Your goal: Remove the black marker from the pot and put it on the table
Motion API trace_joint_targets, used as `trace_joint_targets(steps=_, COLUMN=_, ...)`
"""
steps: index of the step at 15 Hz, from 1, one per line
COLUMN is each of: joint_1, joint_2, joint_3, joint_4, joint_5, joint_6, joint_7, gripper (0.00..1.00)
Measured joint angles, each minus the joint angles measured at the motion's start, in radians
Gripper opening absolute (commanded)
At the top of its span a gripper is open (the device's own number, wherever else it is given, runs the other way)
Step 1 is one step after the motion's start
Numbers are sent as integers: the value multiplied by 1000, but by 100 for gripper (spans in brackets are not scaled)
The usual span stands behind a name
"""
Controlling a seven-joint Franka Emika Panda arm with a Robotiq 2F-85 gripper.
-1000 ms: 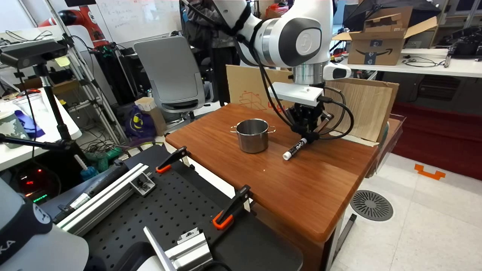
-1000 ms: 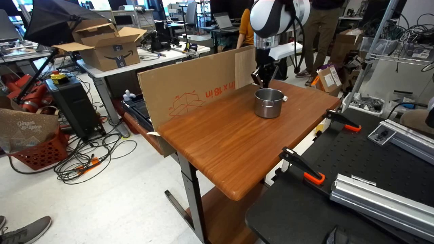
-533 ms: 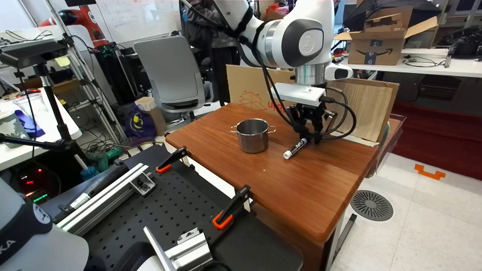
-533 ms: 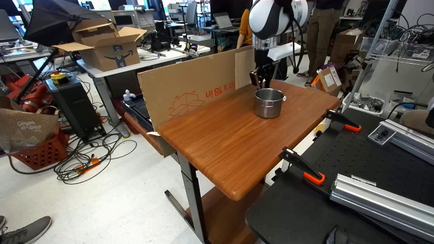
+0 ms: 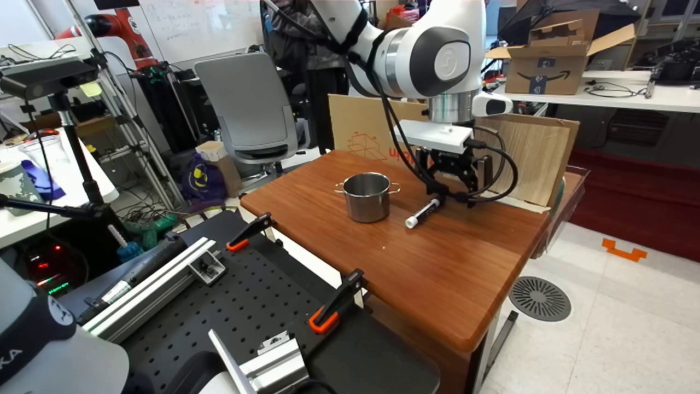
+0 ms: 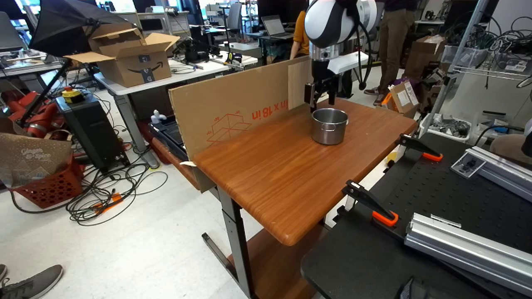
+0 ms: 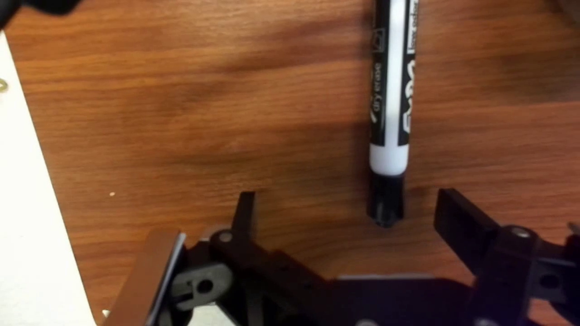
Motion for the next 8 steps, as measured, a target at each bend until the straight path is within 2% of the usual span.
trace_joint_targets(steps=8, joint_1=-1, joint_2=-8, joint_3=3, joint_4=-1, joint_5=2, joint_6=-2, joint_7=0, gripper=100)
